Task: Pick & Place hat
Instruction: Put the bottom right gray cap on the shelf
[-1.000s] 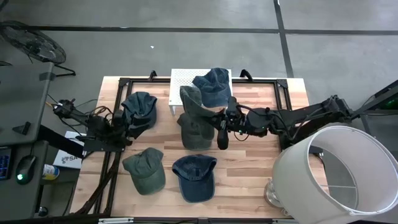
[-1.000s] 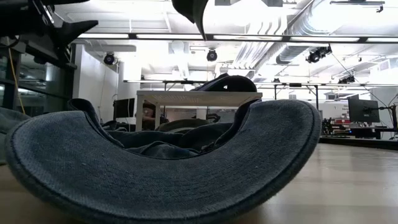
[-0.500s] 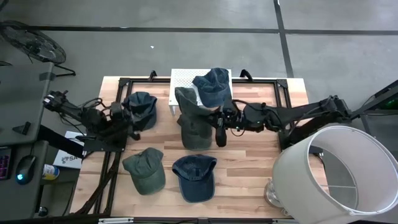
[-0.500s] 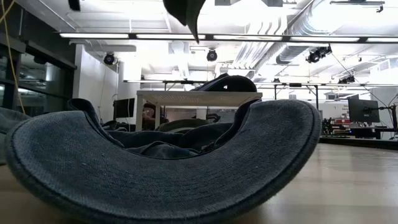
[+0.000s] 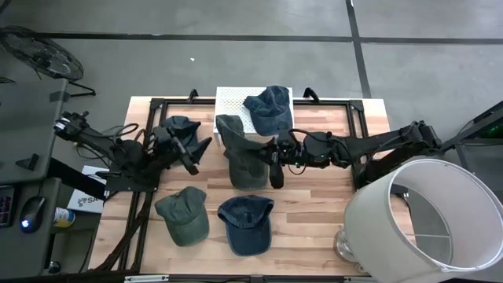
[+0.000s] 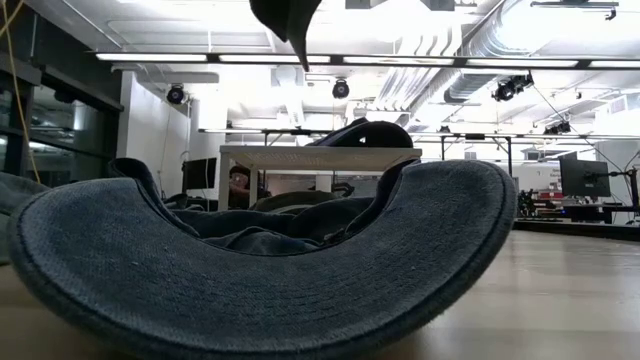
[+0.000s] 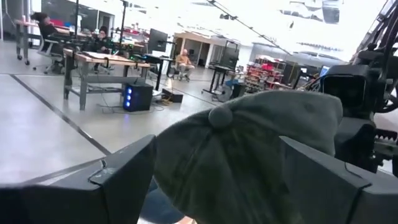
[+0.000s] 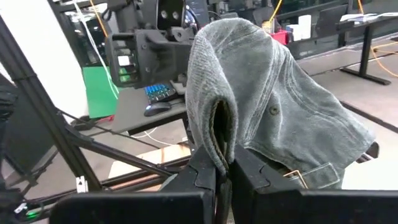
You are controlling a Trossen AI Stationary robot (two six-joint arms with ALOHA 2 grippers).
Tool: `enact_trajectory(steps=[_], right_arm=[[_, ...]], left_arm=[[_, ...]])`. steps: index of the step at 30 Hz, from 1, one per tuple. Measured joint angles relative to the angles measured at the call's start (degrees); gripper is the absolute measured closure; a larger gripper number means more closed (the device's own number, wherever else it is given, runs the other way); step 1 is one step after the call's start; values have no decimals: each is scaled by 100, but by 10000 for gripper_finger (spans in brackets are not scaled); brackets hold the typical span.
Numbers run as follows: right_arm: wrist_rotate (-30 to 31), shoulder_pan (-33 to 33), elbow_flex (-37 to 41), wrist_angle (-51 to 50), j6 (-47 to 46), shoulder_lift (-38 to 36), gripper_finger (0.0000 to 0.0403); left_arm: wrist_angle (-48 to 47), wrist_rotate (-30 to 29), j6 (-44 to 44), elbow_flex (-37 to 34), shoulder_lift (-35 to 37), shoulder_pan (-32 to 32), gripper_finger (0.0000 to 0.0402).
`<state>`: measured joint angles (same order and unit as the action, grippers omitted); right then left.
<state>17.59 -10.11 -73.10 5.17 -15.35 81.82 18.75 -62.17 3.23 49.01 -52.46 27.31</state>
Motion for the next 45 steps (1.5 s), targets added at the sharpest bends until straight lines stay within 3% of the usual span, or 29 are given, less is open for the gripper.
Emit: enact_trajectory(steps=[6,11,17,22,32,37,45], right_arm=[[-534,0,0,170,83,0,394],[-1066,-7,0,35,14,0,394],[-908,-122,0,-251,-20,0,394],[-702,-197,0,-275,-14,0,394],[-844,-195,0,-291,-7,0,394],[-782,-190,0,-318,-3,0,394],[-715,-190,0,-334,-2,0,394]], left_arm=[[-84,571,410,16,-336,-318,76],[-77,1507,-109,14,-346,-581,76],[-119,1619,-496,14,-309,-592,76],[-183,1984,-211,12,-303,-594,77],[-236,2114,-101,12,-377,-592,83],[-217,2284,19,12,-353,-592,130],[-224,2397,179,12,-355,-592,254]])
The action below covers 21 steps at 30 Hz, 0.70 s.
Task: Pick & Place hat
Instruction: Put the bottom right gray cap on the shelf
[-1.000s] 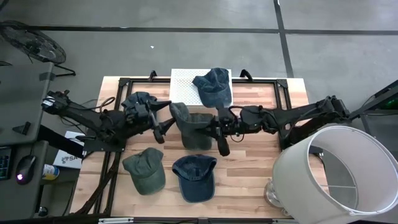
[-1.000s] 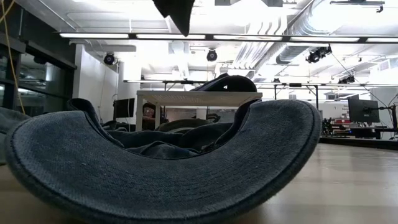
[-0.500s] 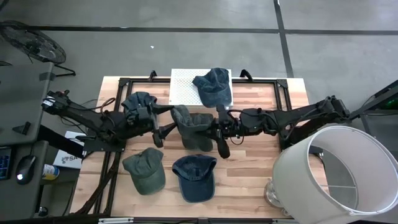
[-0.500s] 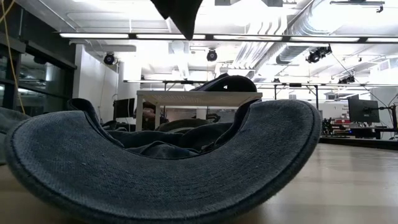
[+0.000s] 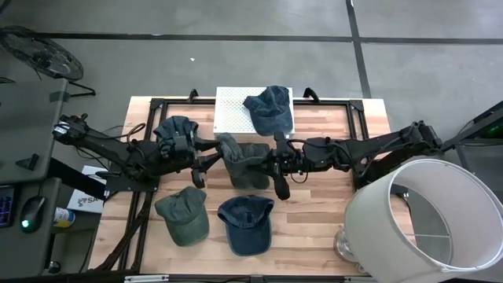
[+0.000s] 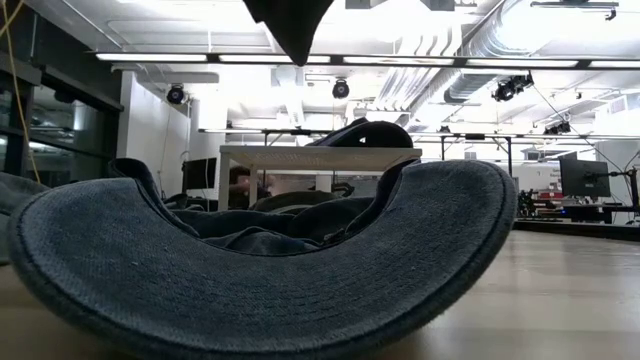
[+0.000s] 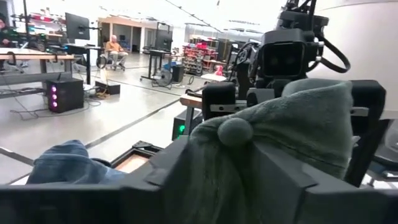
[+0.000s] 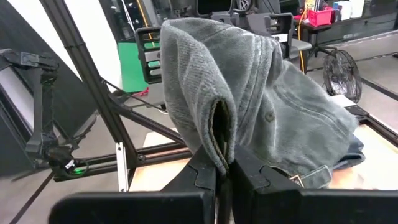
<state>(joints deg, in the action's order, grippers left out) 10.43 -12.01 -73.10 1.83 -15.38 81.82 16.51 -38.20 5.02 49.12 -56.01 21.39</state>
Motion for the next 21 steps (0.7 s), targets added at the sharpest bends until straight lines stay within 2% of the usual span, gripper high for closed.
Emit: enact_trajectory(steps=[8,15,21], right_arm=[[11,0,0,4,-7,0,394],[42,0,0,12,-90,0,394],[559,-3,0,8,-273,0,375]], left_arm=[[-12,168,-2,0,0,0,387],[-14,139,20,0,0,0,399],[-24,15,129,-2,48,0,400]])
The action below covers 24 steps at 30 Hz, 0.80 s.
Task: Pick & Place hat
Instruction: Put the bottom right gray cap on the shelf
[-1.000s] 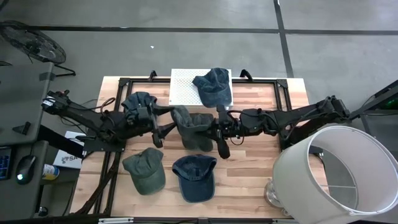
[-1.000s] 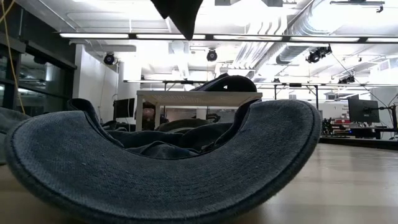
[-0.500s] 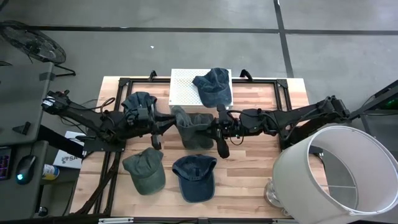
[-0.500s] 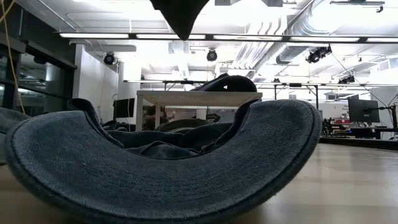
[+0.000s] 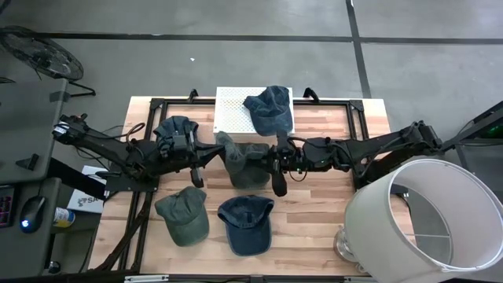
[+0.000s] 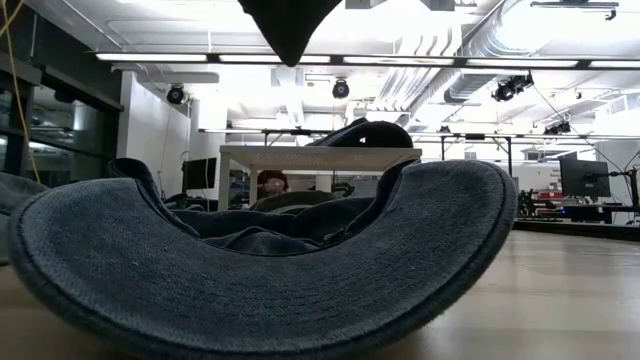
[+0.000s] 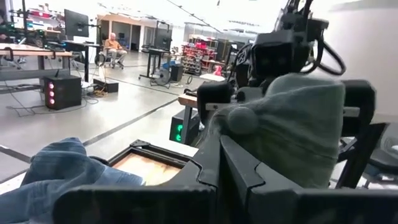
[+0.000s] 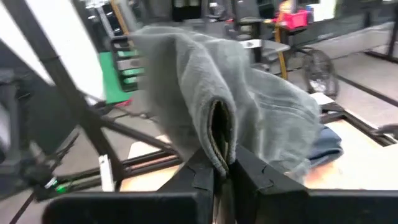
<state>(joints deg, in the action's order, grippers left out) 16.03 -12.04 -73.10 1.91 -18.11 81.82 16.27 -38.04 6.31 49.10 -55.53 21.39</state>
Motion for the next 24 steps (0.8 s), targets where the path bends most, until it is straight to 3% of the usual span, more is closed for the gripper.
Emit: enact_trajectory(steps=[14,24], right_arm=[[409,1,0,2,-265,0,303],[1074,0,0,-257,-287,-286,239]], left_arm=[[-149,-328,46,-2,229,2,401],[-448,-731,186,-2,392,2,402]])
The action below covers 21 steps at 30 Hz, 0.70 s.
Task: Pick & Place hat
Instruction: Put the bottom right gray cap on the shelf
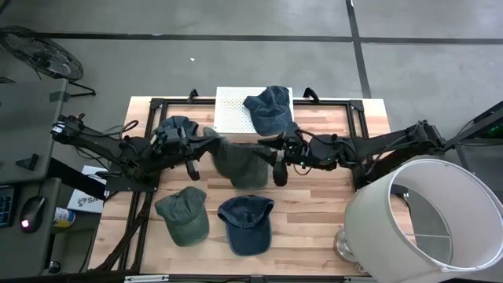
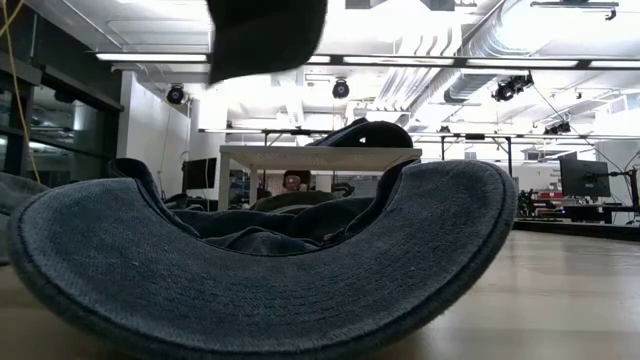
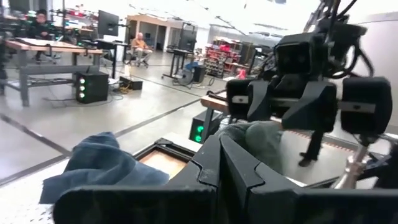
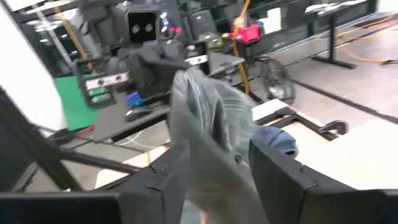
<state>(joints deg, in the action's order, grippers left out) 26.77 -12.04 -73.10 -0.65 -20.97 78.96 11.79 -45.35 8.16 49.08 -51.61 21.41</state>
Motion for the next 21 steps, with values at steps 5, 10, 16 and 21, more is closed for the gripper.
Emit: enact_trajectory(steps=[5,10,16,21], right_arm=[[230,1,-2,-208,0,-194,221],[292,1,-2,-335,-61,-239,217],[356,-1,-2,-393,-153,-239,217],[356,1,-2,-393,-175,-239,217]], left_arm=[[-5,-315,-11,2,88,-4,401],[-938,-653,-20,545,80,-7,401],[-2136,-322,215,1435,6,-591,401],[-2865,485,731,1827,-5,-1552,401]])
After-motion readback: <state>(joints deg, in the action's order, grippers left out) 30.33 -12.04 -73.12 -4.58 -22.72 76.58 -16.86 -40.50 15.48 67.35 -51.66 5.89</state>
